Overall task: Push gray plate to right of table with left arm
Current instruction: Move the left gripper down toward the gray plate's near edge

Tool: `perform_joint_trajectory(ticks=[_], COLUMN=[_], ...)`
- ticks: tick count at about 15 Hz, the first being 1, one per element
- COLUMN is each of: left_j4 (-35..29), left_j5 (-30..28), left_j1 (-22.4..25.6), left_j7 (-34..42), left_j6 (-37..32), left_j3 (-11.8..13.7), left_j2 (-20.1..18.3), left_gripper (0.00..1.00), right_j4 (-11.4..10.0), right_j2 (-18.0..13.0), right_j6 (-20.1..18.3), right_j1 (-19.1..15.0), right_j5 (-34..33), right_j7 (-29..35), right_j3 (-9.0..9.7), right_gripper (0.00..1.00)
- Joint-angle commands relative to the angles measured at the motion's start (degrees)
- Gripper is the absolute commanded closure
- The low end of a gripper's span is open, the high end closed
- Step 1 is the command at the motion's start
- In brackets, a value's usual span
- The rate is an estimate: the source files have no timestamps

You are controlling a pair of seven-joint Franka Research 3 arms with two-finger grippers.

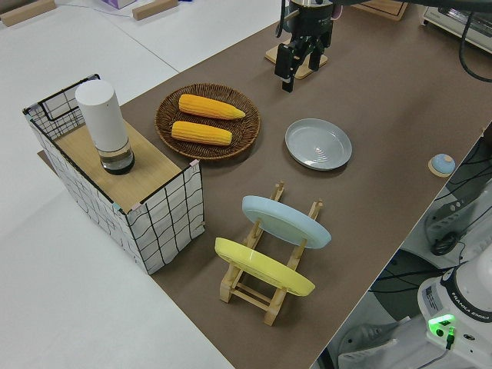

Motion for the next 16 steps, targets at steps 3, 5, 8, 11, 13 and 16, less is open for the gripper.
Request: perform_joint_trajectory(ticks=[3,5,8,11,13,16], left_j4=[-6.91,-10.59,-17.1,-20.36,-22.99,-26.08], left_j5=[0.49,0.41,-0.03,-0.03,-0.03,-0.12], left_j1=[0.08,0.08,0.35,0.52,0.61,0.7], left_j7=[-0.63,-0.81,-0.98,-0.98,-0.98,-0.98], left_j6=[3.16,5.7,10.8,13.71,16.6,19.6], left_j3=[-0.02,-0.02,0.16,0.07,0.07,0.07], left_j2=[-3.15,-4.82,-7.63,-8.26,-8.34,-8.7], left_gripper=[0.0,0.0,0.0,0.0,0.0,0.0], right_j4=[0.22,0.22,0.22,0.22,0.22,0.22], right_j2=[-0.36,-0.36,-0.36,-0.36,-0.36,-0.36], right_j6=[-0.69,-0.69,-0.69,-0.69,-0.69,-0.69], right_j1=[-1.16,-1.16,-1.16,-1.16,-1.16,-1.16], right_j5=[0.59,0.59,0.59,0.59,0.59,0.59], right_j7=[-0.01,0.08,-0.01,0.08,-0.01,-0.01], right_j3=[0.76,0.85,0.85,0.85,0.76,0.76], right_gripper=[0.017,0.017,0.017,0.017,0.017,0.017])
